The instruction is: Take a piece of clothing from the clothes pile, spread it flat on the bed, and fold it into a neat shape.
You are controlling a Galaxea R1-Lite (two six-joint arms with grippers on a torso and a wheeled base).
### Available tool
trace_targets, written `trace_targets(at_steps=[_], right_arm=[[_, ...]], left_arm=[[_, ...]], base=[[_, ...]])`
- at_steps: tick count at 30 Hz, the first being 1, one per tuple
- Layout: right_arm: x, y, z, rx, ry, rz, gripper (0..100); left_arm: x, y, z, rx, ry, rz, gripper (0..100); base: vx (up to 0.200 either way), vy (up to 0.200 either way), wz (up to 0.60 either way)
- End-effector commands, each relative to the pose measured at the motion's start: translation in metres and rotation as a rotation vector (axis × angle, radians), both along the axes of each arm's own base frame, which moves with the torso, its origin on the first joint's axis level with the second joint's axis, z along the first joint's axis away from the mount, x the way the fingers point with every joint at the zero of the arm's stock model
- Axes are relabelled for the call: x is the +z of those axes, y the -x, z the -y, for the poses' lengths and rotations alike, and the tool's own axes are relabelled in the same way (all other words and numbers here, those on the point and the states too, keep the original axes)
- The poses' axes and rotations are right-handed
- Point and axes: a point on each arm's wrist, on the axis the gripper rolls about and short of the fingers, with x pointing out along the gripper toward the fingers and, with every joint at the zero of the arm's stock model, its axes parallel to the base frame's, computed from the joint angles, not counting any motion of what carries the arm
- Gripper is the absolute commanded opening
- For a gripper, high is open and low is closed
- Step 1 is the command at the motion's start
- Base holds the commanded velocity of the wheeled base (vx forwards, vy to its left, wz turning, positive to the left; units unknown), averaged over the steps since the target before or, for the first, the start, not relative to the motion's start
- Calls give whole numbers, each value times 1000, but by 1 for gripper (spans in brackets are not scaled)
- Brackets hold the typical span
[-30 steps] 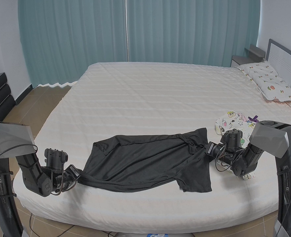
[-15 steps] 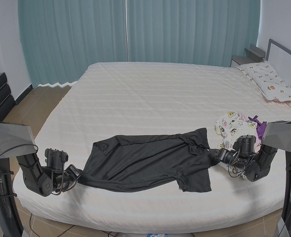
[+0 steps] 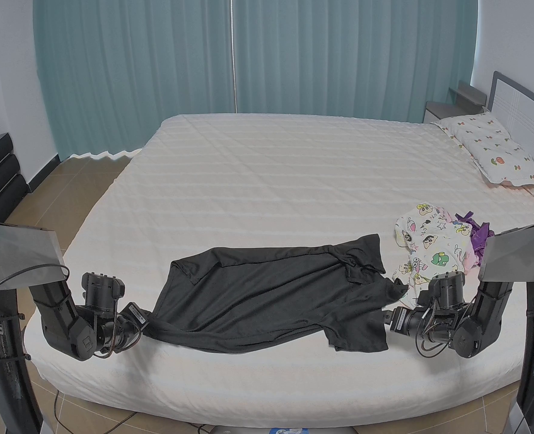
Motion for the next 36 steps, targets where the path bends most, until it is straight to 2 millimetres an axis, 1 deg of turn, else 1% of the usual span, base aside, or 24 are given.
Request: trace_targets(at_steps=[1,5,7,9,10,12,15,19,20,21,22,23,24,25,27,28,29,30,32,36], right_arm=[[-12,2,-10,8,31,-24,100],[-13,2,-14,19,36,-26,100],[-13,4,-23,46,38,-28,100],[-14,5,-27,58,38,-28,100],[-14,3,-29,61,39,-21,0],[-19,-1,-30,43,57,-20,0],[-22,2,-28,19,87,-30,0],[-18,12,-19,6,101,-65,0],[-13,16,-14,-7,103,-73,0],[-13,16,-14,-7,103,-73,0],[-3,25,-3,-25,98,-84,0],[3,31,2,-35,96,-87,0],[3,31,2,-35,96,-87,0],[11,38,9,-44,86,-89,0],[19,49,16,-48,82,-96,0],[21,55,20,-48,85,-104,0],[21,55,20,-48,85,-104,0],[22,66,26,-39,105,-124,0],[23,79,32,-33,128,-146,0],[26,97,38,-33,146,-180,0]], left_arm=[[1,0,0,0,0,3,0],[1,0,0,0,0,3,0],[1,0,0,0,1,4,0],[1,0,0,0,0,3,0],[1,0,0,0,0,3,0],[1,0,0,0,0,1,0],[1,0,0,0,0,1,0],[0,1,0,-1,1,0,0],[0,1,0,-1,1,-2,0],[0,1,0,-1,1,-2,0],[0,2,0,-4,0,-5,0],[0,3,0,-4,-1,-10,0],[0,3,0,-4,-1,-10,0],[0,4,0,-8,-4,-13,0],[2,5,0,-10,-5,-9,0],[4,6,1,-13,-7,-8,0],[4,6,1,-13,-7,-8,0],[6,10,0,-26,-19,-12,0],[6,17,0,-67,-57,-27,0],[1,35,1,-161,-136,-85,0]], base=[[0,0,0],[0,0,0],[0,0,0],[0,0,0],[0,0,0],[0,0,0],[0,0,0],[0,0,0],[0,0,0],[0,0,0],[0,0,0],[0,0,0],[0,0,0],[0,0,0],[0,0,0],[0,0,0],[0,0,0],[0,0,0],[0,0,0],[0,0,0]])
